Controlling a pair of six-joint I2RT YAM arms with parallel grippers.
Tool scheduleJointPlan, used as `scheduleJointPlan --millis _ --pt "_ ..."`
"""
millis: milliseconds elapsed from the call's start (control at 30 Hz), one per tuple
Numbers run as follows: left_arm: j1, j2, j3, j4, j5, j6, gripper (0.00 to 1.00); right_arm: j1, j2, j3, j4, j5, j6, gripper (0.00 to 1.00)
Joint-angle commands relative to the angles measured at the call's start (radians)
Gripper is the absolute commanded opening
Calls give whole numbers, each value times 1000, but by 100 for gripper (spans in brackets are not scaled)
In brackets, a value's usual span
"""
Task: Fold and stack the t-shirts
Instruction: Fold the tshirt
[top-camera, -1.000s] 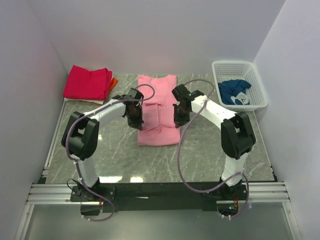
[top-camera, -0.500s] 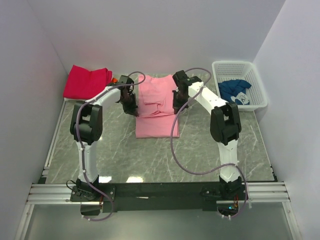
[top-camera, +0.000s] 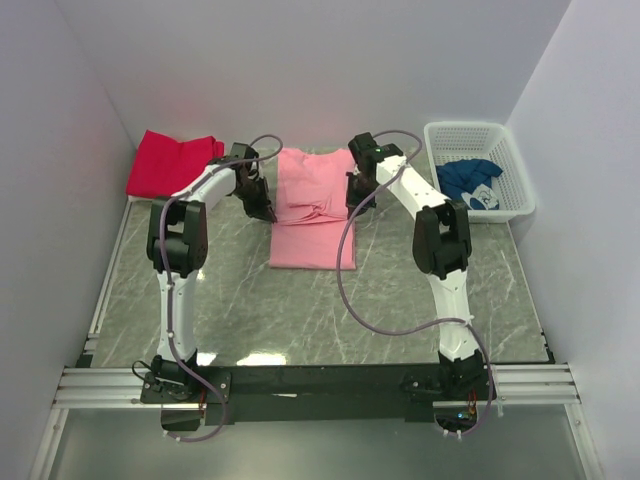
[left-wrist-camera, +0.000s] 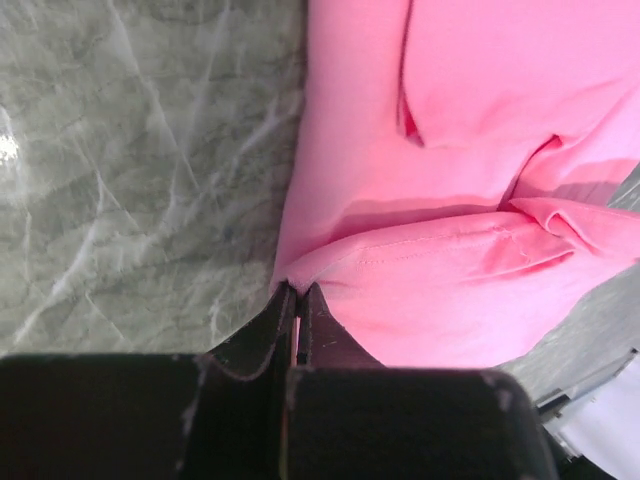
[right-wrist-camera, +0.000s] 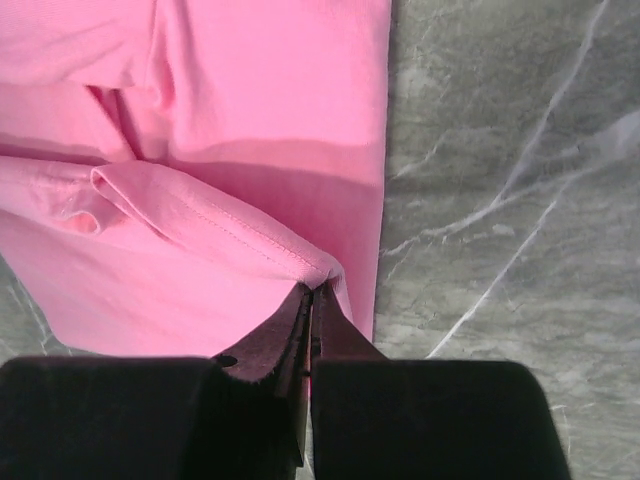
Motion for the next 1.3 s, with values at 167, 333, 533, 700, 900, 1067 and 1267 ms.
scheduleJointPlan --millis 167,333,533,700,900,1067,1267 --pt "34 35 54 54 100 -20 0 -25 35 74 -22 -20 -12 0" --pt "43 50 68 61 105 -28 0 -32 43 78 -17 -24 -12 0" --pt "49 61 85 77 123 -43 0 -34 38 74 -12 -21 -15 0" --pt "52 56 88 92 142 -63 0 -38 37 74 -14 -17 -18 0" --pt "54 55 88 109 155 -83 0 -43 32 72 -15 -14 -21 0" --pt "54 73 111 110 157 -94 0 -48 35 74 -11 -15 -25 0" --pt "62 99 147 109 160 -124 4 -63 66 118 -11 -30 -39 3"
